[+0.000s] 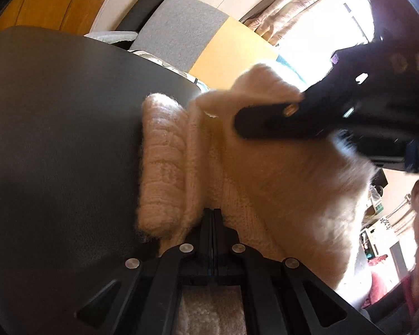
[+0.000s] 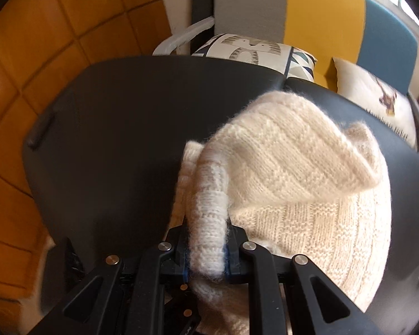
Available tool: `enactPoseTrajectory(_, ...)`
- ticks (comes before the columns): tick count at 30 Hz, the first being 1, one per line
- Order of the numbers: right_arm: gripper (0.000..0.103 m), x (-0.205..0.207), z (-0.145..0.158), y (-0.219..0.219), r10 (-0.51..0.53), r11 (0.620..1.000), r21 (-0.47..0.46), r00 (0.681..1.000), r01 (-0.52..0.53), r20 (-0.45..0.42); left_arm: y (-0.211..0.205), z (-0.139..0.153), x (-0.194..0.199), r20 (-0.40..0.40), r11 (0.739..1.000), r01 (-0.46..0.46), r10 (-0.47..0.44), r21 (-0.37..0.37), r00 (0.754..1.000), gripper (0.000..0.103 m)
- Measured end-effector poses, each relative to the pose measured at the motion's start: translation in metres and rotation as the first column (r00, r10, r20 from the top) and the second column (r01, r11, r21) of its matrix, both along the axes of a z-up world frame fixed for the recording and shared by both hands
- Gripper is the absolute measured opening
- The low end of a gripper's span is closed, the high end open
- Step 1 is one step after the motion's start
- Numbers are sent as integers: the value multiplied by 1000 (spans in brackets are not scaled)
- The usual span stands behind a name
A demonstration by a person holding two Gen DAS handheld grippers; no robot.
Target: Fold clothes
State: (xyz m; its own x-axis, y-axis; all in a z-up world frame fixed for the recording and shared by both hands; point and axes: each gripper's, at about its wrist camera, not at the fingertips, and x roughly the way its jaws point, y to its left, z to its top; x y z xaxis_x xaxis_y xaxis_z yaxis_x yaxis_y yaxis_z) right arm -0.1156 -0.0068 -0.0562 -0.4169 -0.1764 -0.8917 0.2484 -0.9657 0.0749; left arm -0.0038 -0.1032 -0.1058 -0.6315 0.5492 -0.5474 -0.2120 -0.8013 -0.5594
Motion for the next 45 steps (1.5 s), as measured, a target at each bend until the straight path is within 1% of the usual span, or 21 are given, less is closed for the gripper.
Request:
enactPoseTrajectory(2, 22, 0, -7, -7, 10, 1000, 17, 1000, -11, 22, -1, -1, 2, 1, 1000, -1, 1, 12, 1000, 1)
enactPoseTrajectory(4, 30, 1, -8, -11, 18, 999, -29, 999, -17, 34, -7, -4, 4, 14, 998, -4, 3, 67, 1000, 1)
enactPoseTrajectory(6, 33, 2, -6, -13, 24, 996, -82, 999, -20, 44, -15, -7, 6, 35, 991, -6, 1, 131, 999, 1)
enactPoseTrajectory(8, 33, 5, -1, -11, 32, 987, -157, 999, -25, 42, -20, -8, 10, 48, 987, -6, -1, 160, 999, 1)
enactPoseTrajectory(10, 33, 12, 10, 0, 34, 958, -287, 999, -24, 31, -23, -8, 16, 56, 984, -6, -4, 176, 998, 1)
enactPoseTrajectory(12, 32, 23, 23, 19, 29, 911, -412, 999, -34, -18, -26, -7, 23, 59, 984, 4, -15, 180, 998, 1)
enactPoseTrajectory(14, 32, 44, 37, 46, -33, 890, -455, 992, -26, -121, -29, -6, 29, 60, 983, 17, -29, 185, 998, 1)
enactPoseTrajectory(17, 28, 79, 41, 98, -226, 899, -426, 939, 98, -261, -36, -3, 39, 56, 981, 23, -35, 195, 998, 1)
enactPoseTrajectory(18, 18, 87, 35, 117, -290, 883, -445, 920, 149, -266, -39, -2, 42, 54, 981, 21, -32, 195, 998, 1)
enactPoseTrajectory(19, 11, 88, 25, 128, -311, 879, -440, 920, 184, -237, -40, -2, 42, 57, 979, 19, -31, 202, 998, 1)
enactPoseTrajectory(22, 8, 84, -4, 126, -255, 904, -388, 954, 178, -158, -41, 0, 33, 77, 973, 8, -26, 232, 997, 1)
enactPoseTrajectory(24, 8, 88, -13, 109, -170, 906, -415, 971, 87, -168, -42, 1, 34, 86, 970, 6, -28, 243, 996, 2)
enactPoseTrajectory(26, 8, 94, -19, 88, -91, 920, -393, 978, 11, -186, -45, 3, 36, 94, 968, 7, -32, 253, 995, 2)
enactPoseTrajectory(30, 8, 107, -33, 47, 46, 940, -325, 983, -103, -176, -59, 3, 36, 115, 957, 3, -38, 290, 993, 3)
enactPoseTrajectory(32, 8, 114, -46, 29, 97, 959, -251, 983, -134, -157, -65, 1, 40, 135, 955, -10, -32, 297, 990, 5)
enactPoseTrajectory(35, 8, 126, -53, 16, 146, 968, -171, 965, -184, -217, -70, 0, 46, 160, 950, -29, -22, 312, 987, 12)
enactPoseTrajectory(37, 8, 131, -55, 10, 178, 969, -128, 953, -214, -243, -66, 4, 45, 152, 952, -20, -28, 307, 988, 12)
enactPoseTrajectory(39, 8, 136, -54, 9, 189, 966, -125, 949, -226, -254, -58, 17, 46, 120, 957, 10, -47, 289, 992, 13)
enactPoseTrajectory(42, 8, 146, -51, 15, 191, 958, -161, 945, -238, -267, -44, 42, 40, 61, 971, 40, -56, 236, 997, 25)
enactPoseTrajectory(44, 10, 159, -41, 31, 166, 949, -212, 943, -232, -289, -36, 50, 24, 57, 984, 40, -51, 171, 997, 43)
enactPoseTrajectory(45, 14, 168, -35, 41, 146, 949, -225, 941, -220, -305, -32, 52, 15, 70, 990, 33, -43, 137, 997, 45)
